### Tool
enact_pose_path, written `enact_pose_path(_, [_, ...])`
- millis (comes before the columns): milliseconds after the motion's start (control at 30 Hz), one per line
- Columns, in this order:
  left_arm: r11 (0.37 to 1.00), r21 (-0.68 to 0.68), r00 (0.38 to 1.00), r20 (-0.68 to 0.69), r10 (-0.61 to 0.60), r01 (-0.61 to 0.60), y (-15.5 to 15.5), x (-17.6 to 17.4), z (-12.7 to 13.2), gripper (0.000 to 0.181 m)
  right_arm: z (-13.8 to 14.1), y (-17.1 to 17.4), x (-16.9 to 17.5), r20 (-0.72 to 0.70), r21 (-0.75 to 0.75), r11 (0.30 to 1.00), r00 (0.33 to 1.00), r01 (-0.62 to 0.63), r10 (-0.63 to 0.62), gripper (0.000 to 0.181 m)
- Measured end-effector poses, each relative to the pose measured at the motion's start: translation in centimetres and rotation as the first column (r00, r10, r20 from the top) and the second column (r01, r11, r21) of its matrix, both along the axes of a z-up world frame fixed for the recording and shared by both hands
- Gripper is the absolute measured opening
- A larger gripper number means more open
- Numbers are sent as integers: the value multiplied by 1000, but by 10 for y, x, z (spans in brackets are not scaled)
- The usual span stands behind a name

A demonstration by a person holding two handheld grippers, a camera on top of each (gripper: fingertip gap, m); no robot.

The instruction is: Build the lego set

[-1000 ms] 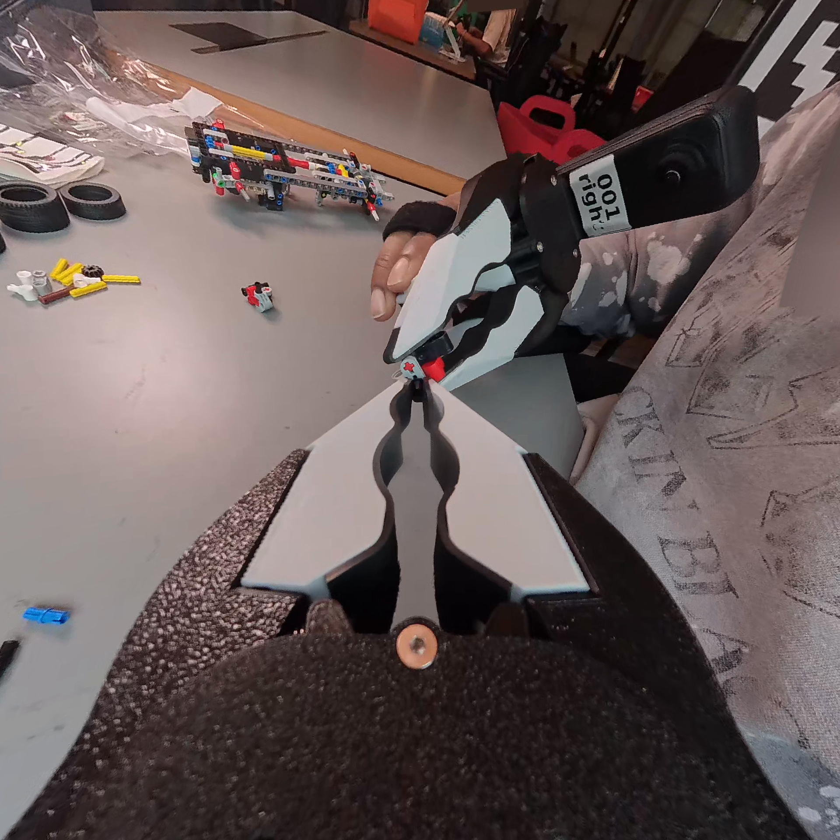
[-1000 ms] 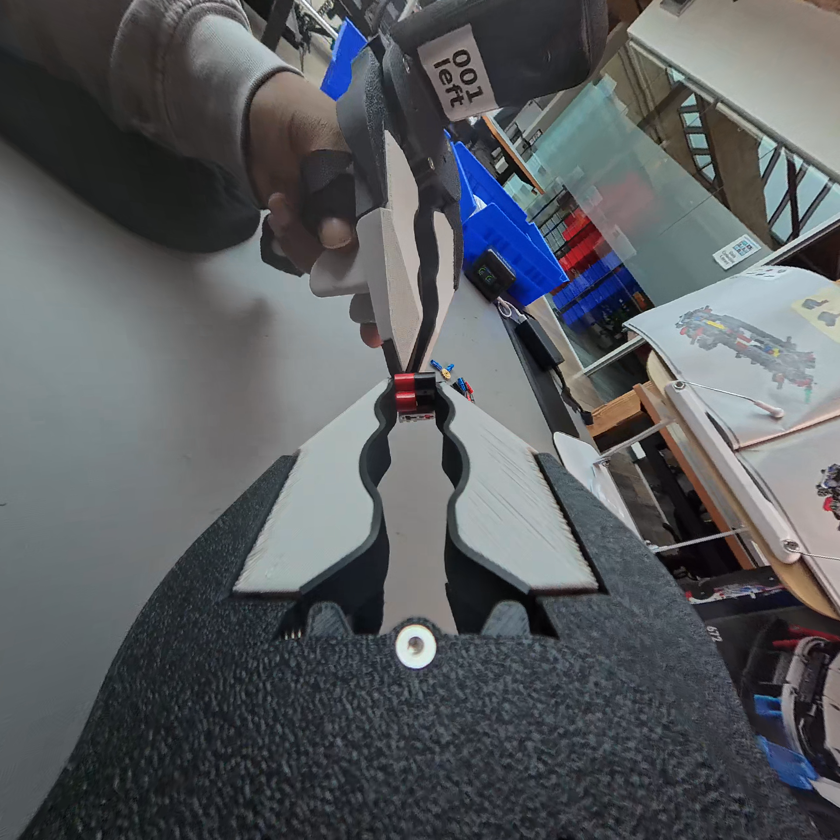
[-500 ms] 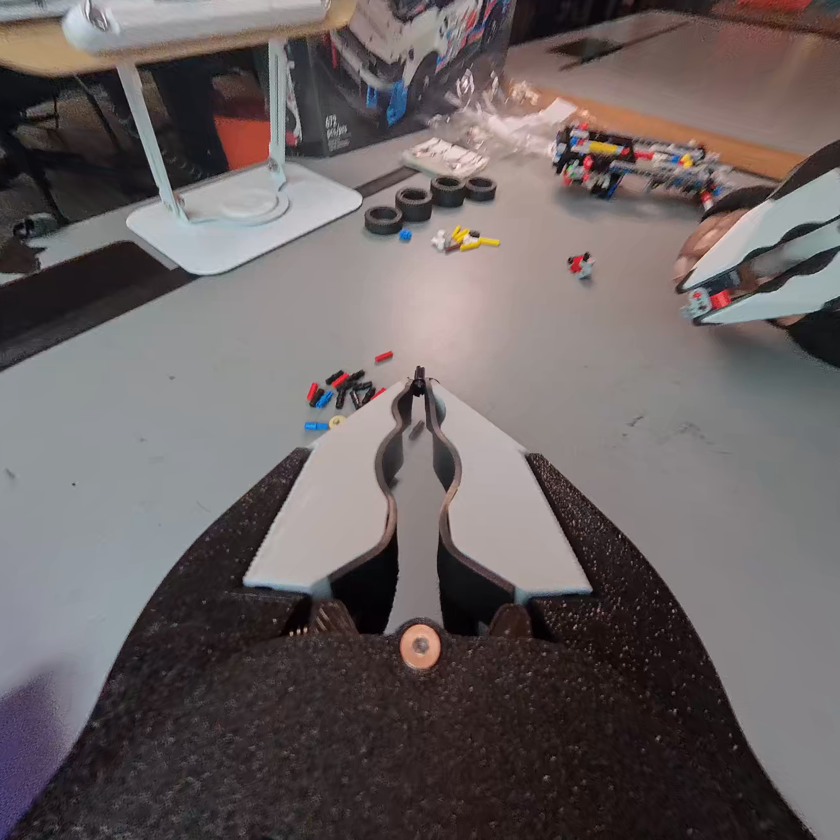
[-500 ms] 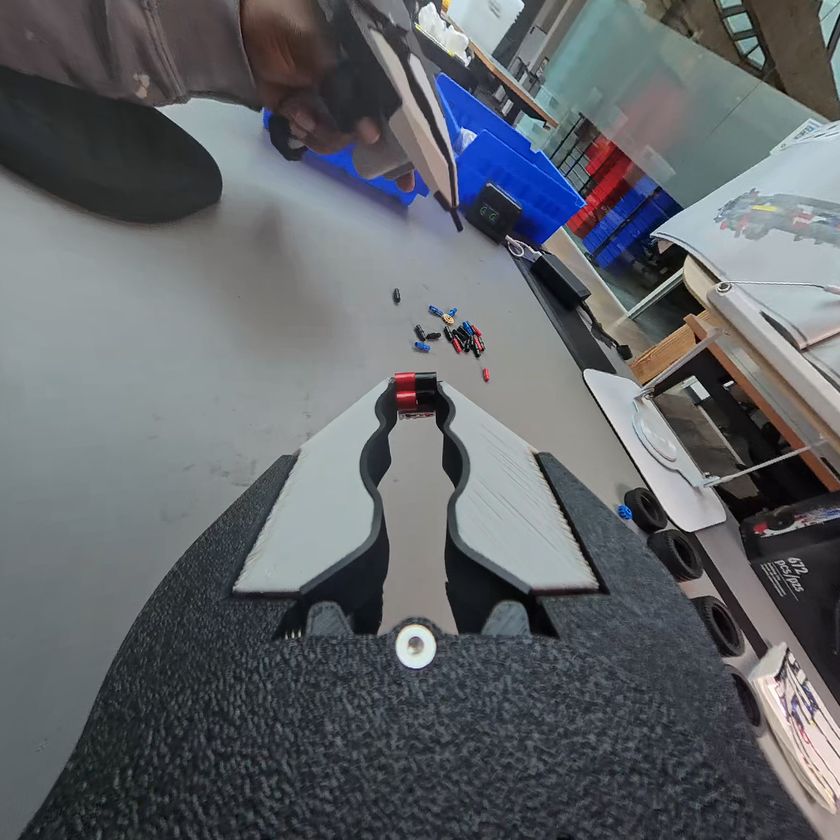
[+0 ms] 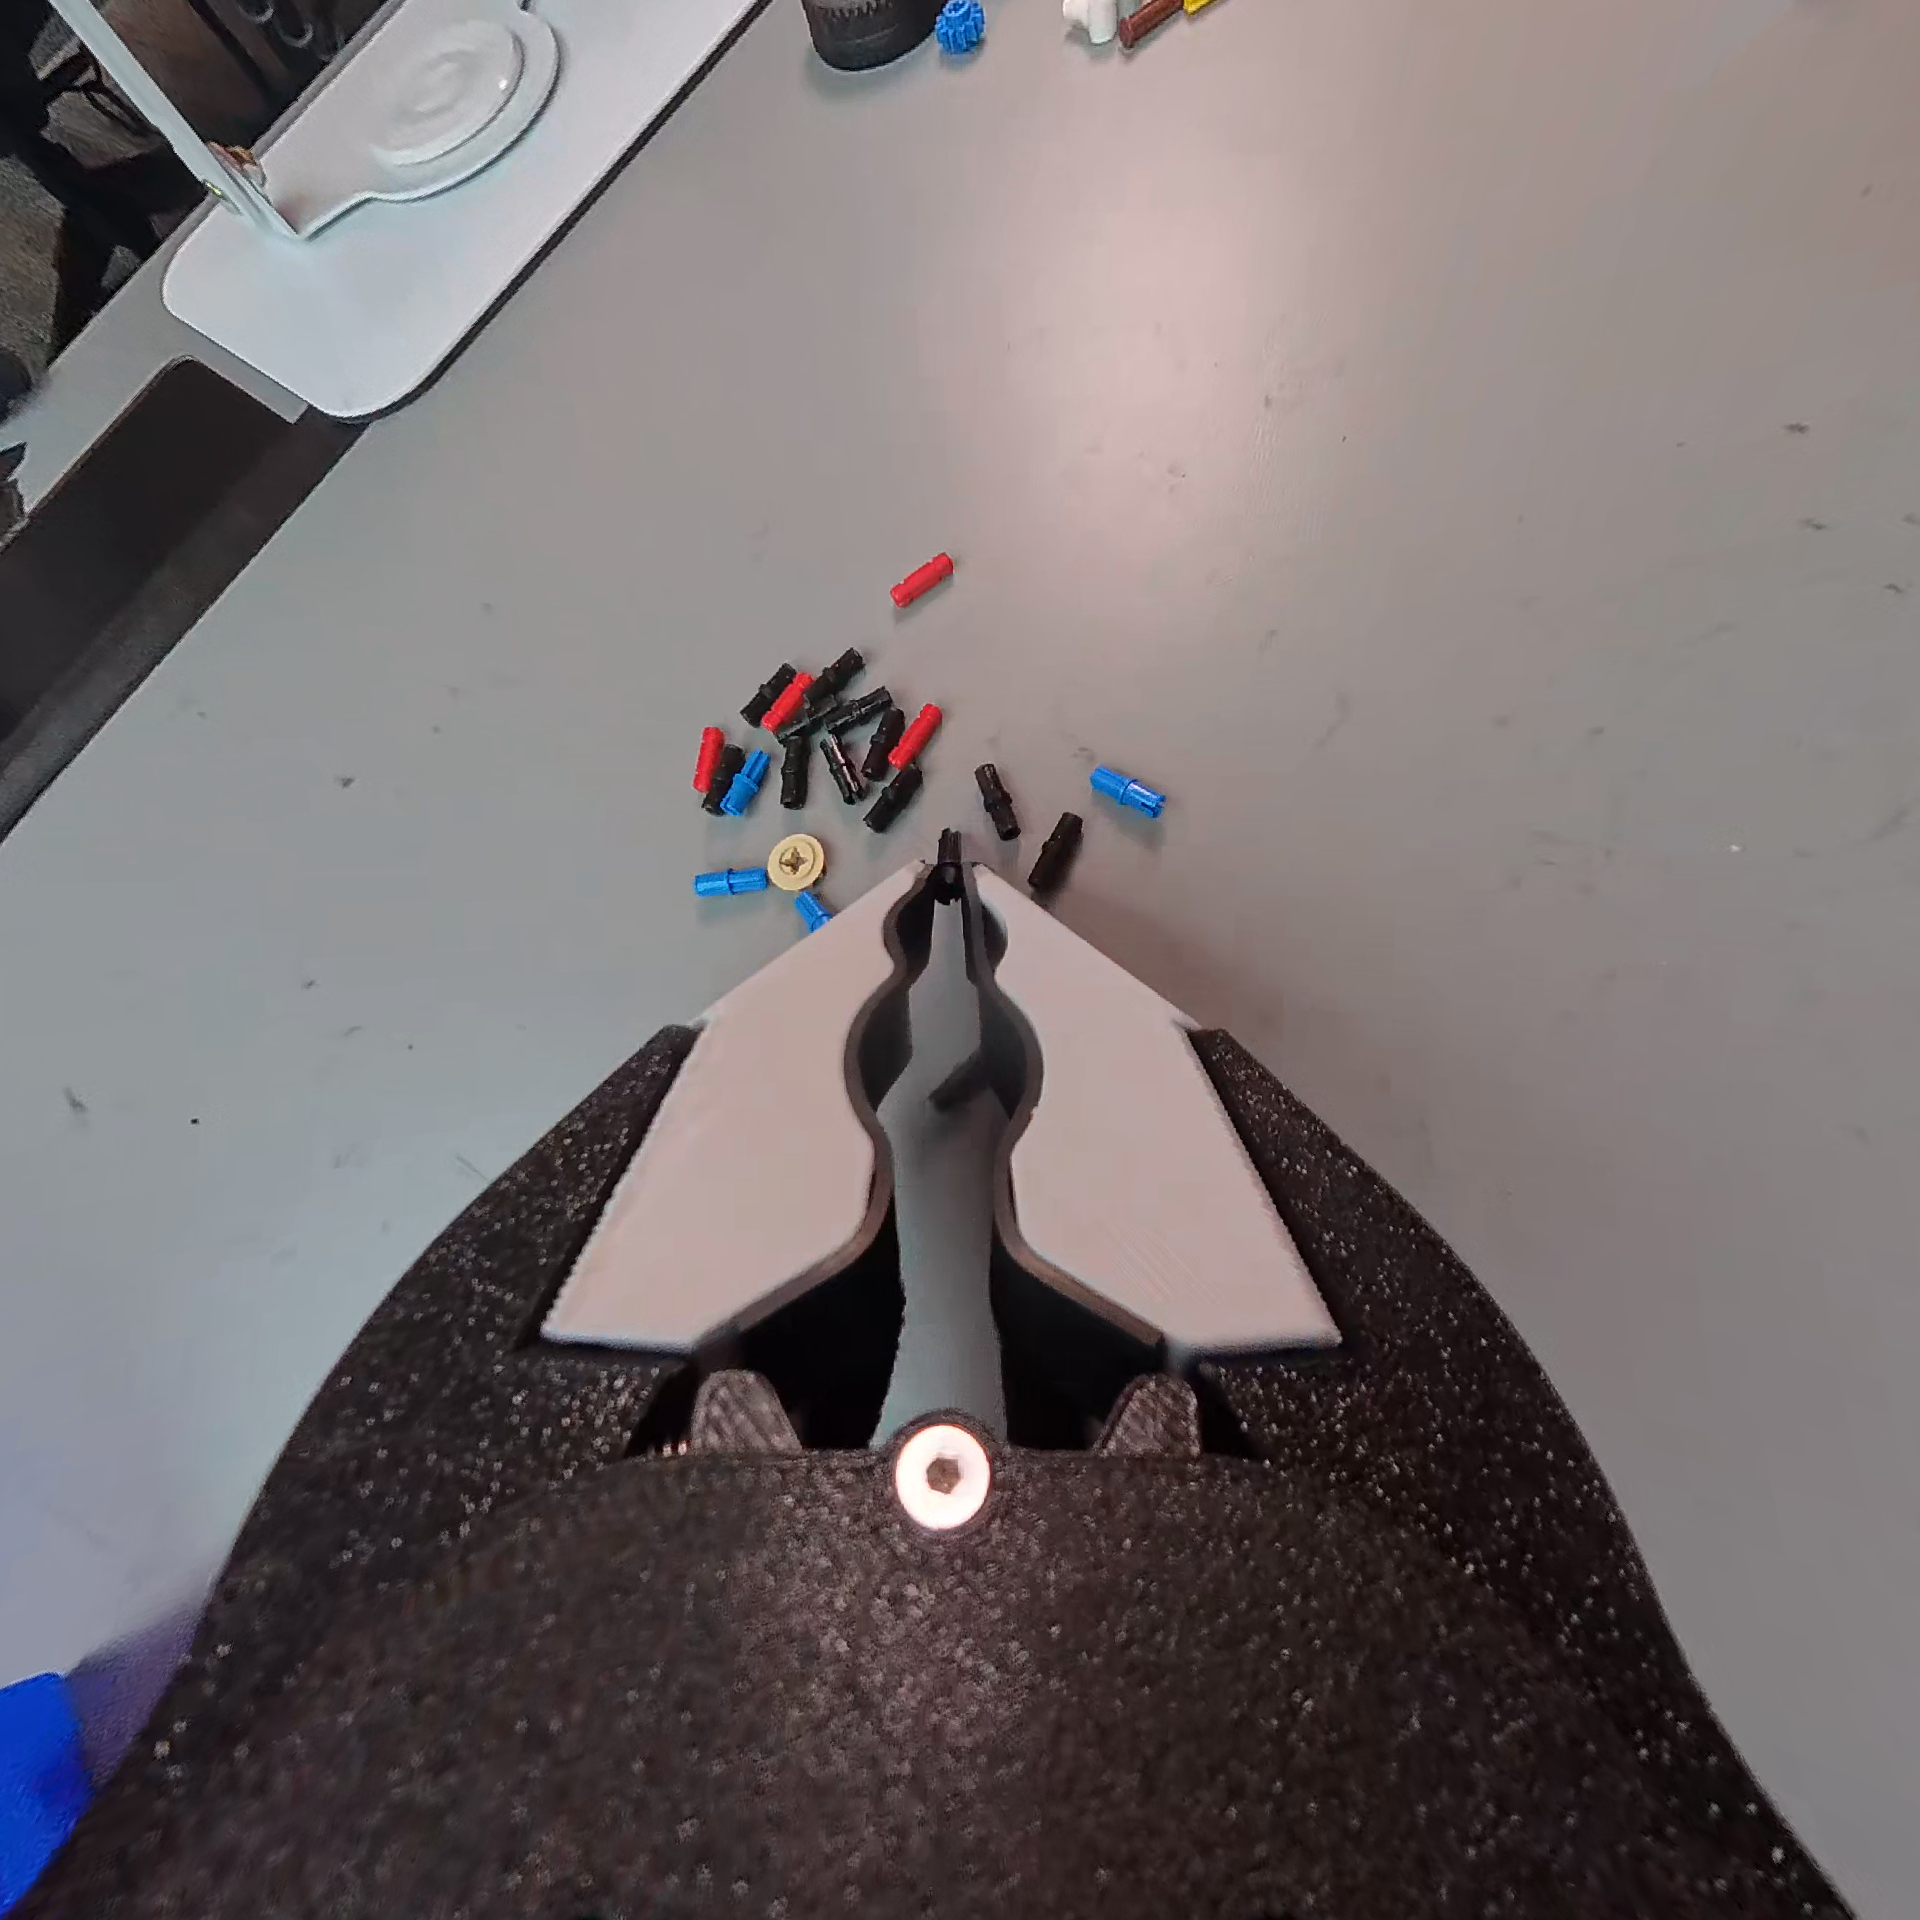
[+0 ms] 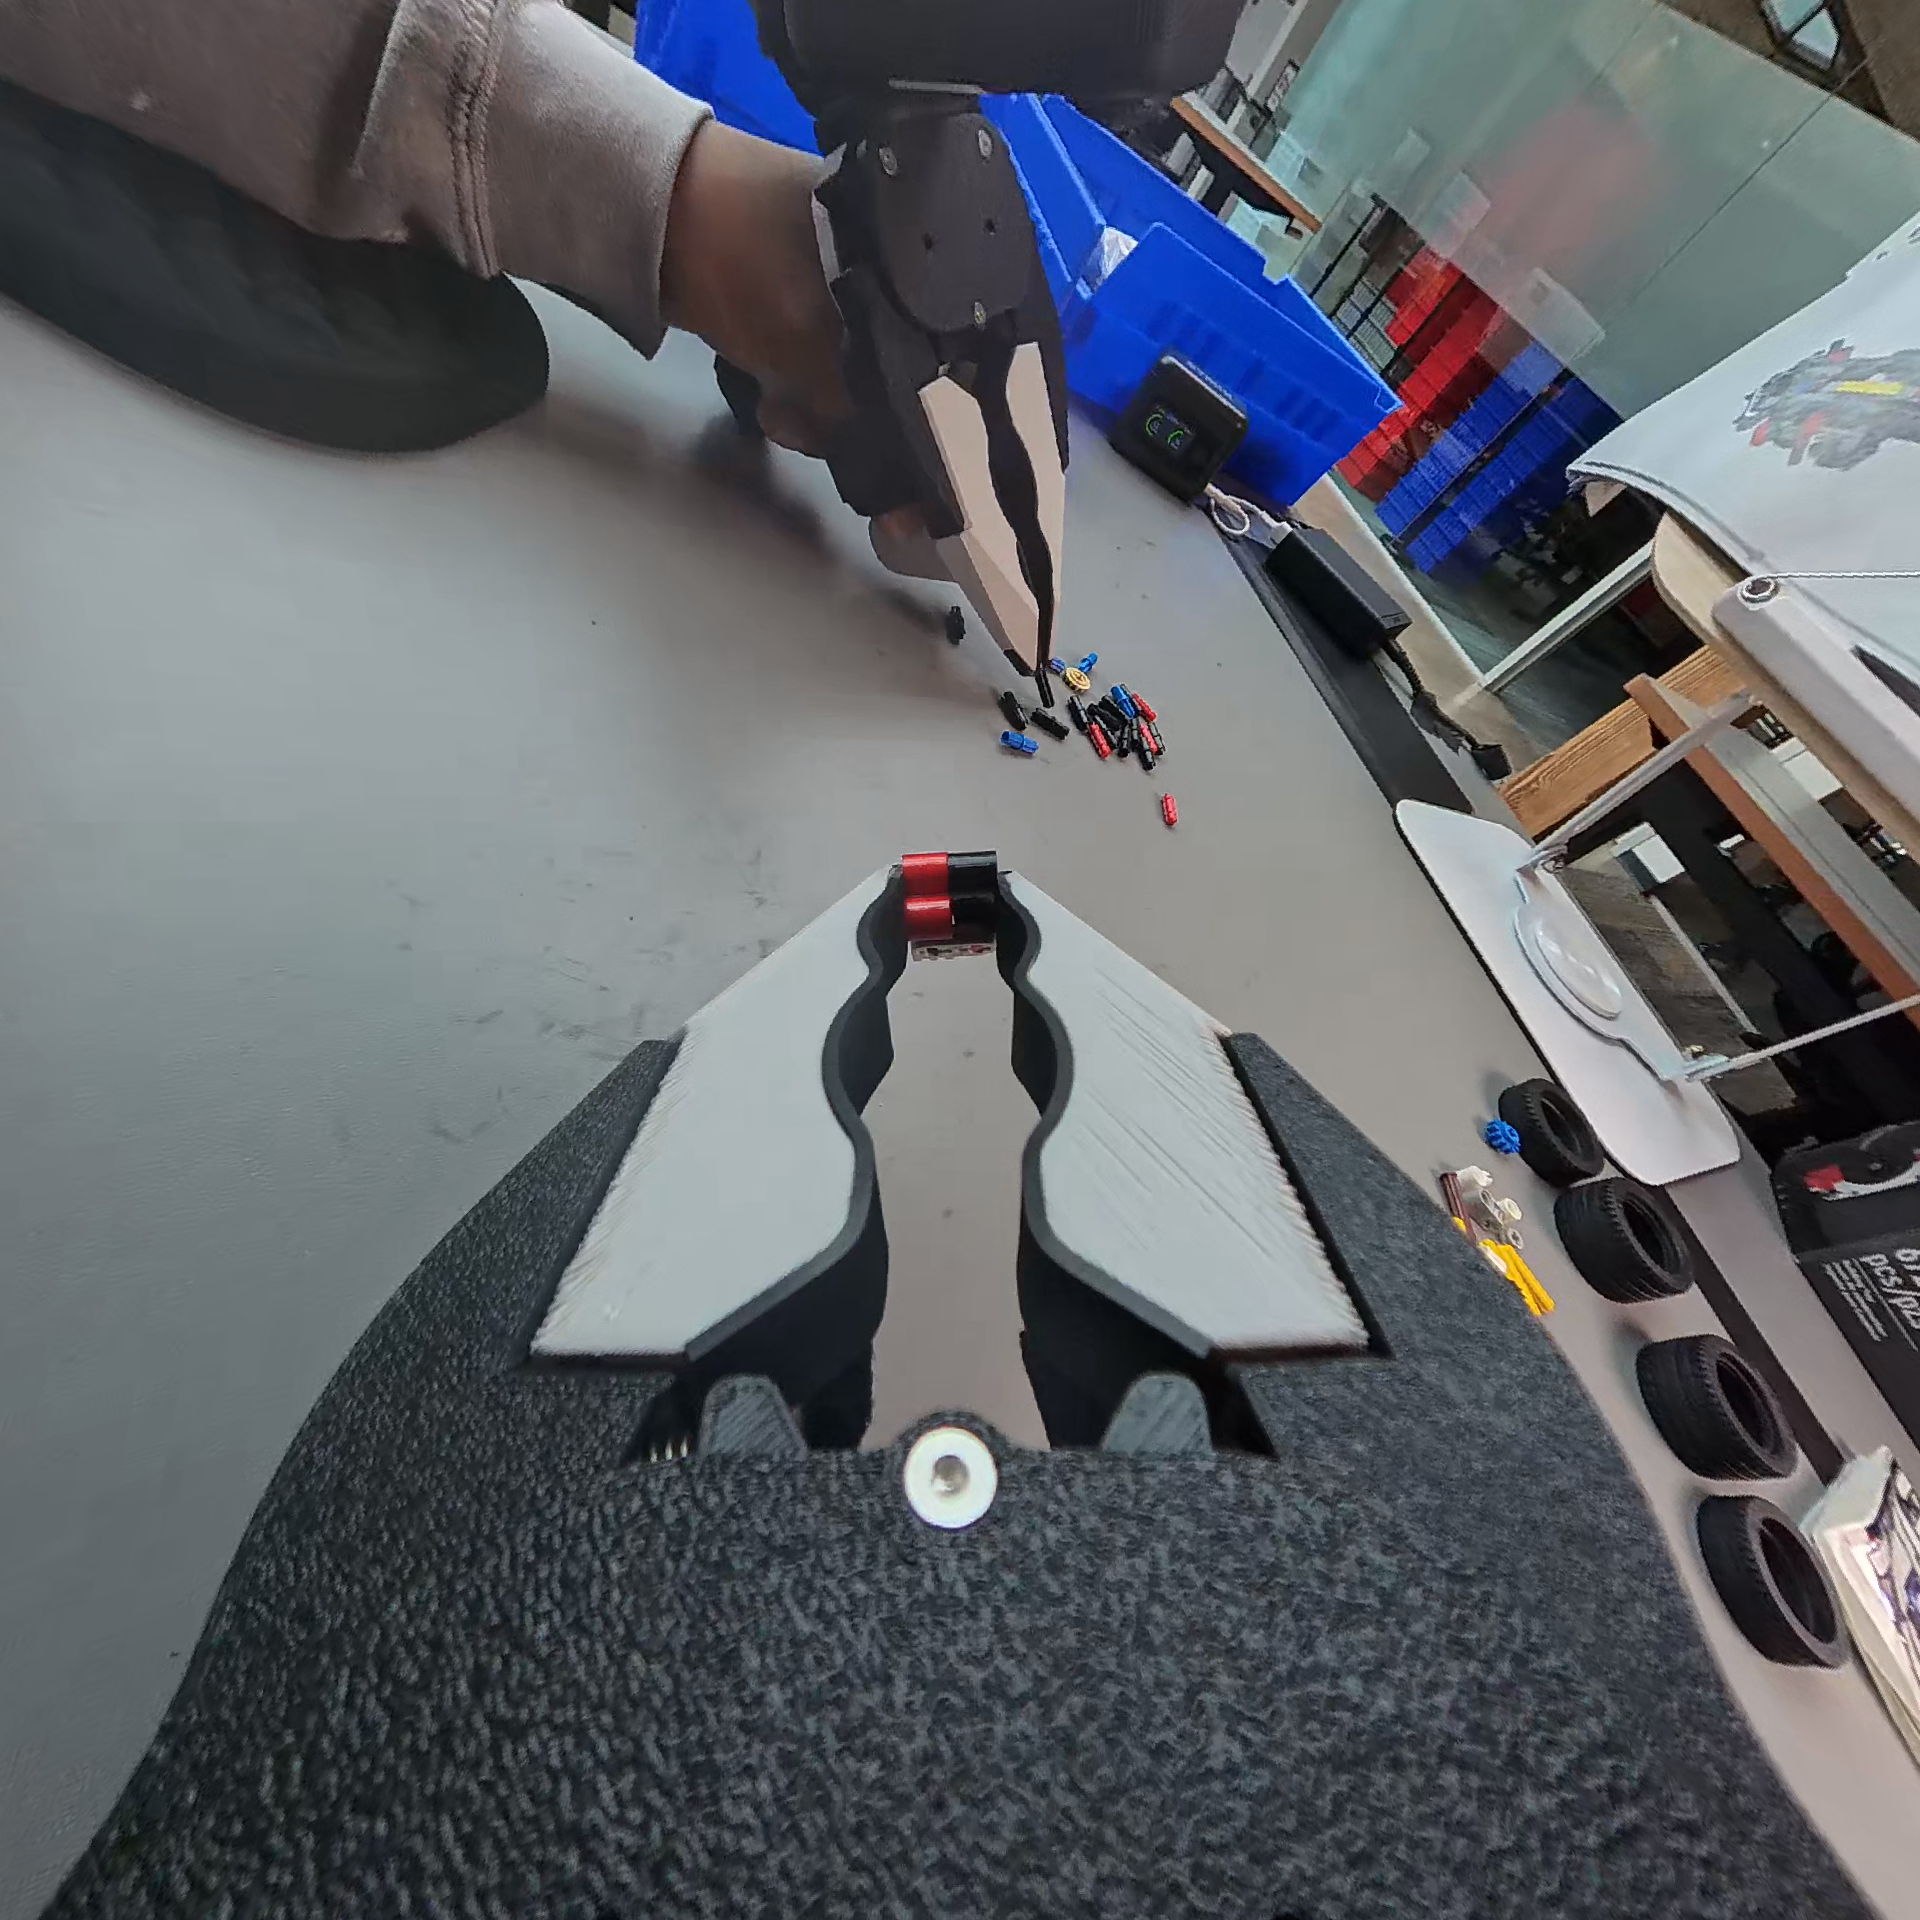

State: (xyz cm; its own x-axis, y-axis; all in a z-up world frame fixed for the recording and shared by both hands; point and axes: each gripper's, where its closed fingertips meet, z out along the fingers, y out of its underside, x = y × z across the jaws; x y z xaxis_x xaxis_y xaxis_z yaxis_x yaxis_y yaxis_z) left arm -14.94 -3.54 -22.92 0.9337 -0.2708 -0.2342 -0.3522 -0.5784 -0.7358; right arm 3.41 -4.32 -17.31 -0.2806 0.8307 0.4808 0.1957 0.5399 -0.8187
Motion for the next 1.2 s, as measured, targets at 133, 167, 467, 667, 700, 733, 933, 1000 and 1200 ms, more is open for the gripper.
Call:
enact_pose_path(133, [1000,-27,1000,-11,6,-6,-6,-5,-5,14,-2,1,0,5,14,1000,1000,6,-6,15])
enact_pose_path(167, [1000,-29,1000,-7,8,-8,-8,-6,-5,16,-2,1,0,4,13,1000,1000,8,-8,15])
enact_pose_path(467, [999,-9,996,83,37,-37,-22,-16,4,34,-2,7,0,3,-19,999,999,34,-34,15])
enact_pose_path(667, [998,17,970,237,56,-62,-19,-12,16,32,-3,7,0,6,-14,999,999,37,-37,15])
enact_pose_path(700, [998,17,963,263,56,-63,-19,-11,16,31,-2,7,1,3,-18,999,999,38,-38,15])
enact_pose_path(733, [998,17,956,288,58,-66,-19,-11,17,30,-1,7,1,-1,-25,999,999,40,-40,15])
enact_pose_path(933, [964,265,906,416,-85,-31,-15,5,67,6,5,8,1,-22,-84,995,999,44,-46,15])
enact_pose_path(1000, [947,318,881,438,-177,32,-18,26,79,9,6,8,1,-25,-96,994,999,44,-47,15])
enact_pose_path(1200, [906,330,658,625,-420,265,-25,133,94,22,20,0,-3,-108,-102,995,994,14,-26,15])
